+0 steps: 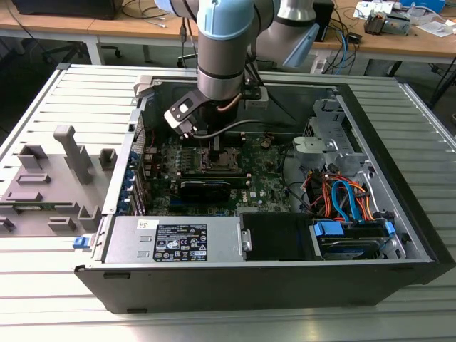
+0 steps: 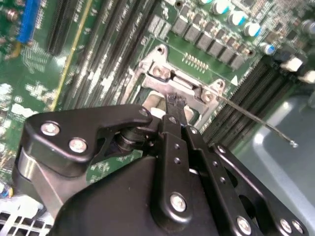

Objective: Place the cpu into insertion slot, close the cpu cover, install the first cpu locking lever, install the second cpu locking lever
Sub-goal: 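Close the cpu cover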

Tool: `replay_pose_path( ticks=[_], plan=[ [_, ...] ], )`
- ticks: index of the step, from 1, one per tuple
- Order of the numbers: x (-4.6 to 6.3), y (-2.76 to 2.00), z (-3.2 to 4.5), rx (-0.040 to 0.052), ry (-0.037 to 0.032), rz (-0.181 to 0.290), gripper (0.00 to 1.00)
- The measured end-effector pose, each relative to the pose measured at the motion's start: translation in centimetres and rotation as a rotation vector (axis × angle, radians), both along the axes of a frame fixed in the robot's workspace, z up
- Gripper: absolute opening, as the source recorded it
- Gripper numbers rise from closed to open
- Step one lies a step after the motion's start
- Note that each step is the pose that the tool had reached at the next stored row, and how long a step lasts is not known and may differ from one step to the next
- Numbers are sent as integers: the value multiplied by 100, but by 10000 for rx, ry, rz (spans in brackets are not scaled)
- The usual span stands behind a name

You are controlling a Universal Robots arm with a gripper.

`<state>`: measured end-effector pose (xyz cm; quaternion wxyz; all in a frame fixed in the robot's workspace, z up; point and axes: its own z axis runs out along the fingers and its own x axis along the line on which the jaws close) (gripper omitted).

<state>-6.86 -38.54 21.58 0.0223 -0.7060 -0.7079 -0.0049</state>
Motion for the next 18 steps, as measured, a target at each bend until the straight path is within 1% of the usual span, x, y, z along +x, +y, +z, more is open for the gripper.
replay_pose_path(
  ticks=[2,3,4,7,8,10,11,12,13,16,17,18],
  plan=[
    [12,0,24,13,-1,2,11],
    [33,0,27,20,15,0,11],
    [59,0,27,33,39,0,11],
    [174,0,27,60,155,-1,11],
    [193,-1,31,61,167,1,11],
    [209,0,75,78,169,3,11],
    [210,0,133,83,168,3,11],
    [211,0,222,83,169,2,11],
    [211,0,272,82,169,3,11],
    [212,0,358,83,169,3,11],
    [212,0,411,86,168,3,11],
    [212,0,434,85,169,3,11]
  ],
)
